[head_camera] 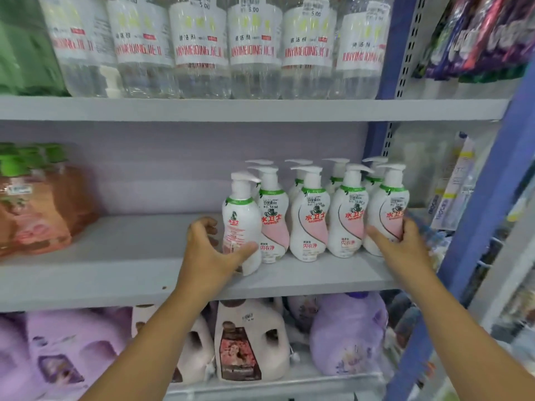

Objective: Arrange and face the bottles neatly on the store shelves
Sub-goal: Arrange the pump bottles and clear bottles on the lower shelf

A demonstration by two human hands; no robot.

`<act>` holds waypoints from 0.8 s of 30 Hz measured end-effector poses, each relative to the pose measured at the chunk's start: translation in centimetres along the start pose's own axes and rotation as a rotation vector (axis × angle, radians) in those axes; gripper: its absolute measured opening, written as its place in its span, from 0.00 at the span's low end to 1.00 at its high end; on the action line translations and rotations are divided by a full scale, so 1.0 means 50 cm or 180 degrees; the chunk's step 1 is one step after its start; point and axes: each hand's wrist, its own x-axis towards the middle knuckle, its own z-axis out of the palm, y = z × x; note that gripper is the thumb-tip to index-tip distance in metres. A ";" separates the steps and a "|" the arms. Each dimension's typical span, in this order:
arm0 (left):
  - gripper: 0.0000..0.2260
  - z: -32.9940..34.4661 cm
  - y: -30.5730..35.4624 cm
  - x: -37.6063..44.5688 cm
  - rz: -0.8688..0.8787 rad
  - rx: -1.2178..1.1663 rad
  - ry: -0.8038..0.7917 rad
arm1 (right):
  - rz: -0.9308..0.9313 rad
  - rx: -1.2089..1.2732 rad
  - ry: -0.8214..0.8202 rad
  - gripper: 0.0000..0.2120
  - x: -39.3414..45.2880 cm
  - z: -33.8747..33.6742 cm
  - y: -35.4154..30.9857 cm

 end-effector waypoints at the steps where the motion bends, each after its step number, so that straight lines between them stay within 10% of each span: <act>1: 0.42 0.007 0.004 -0.003 0.0022 0.0176 -0.0023 | 0.0014 -0.0019 0.0028 0.29 0.002 0.000 0.004; 9: 0.26 0.007 -0.005 -0.008 -0.0039 0.0034 -0.0381 | -0.0052 -0.0145 0.0024 0.31 0.007 0.000 0.011; 15: 0.45 -0.007 -0.004 -0.002 -0.0055 0.0225 0.0240 | -0.0103 -0.0114 0.0029 0.28 0.007 -0.001 0.016; 24: 0.20 -0.026 -0.010 0.018 -0.0367 -0.0454 -0.0352 | -0.0084 -0.0037 -0.0097 0.30 0.001 -0.009 0.008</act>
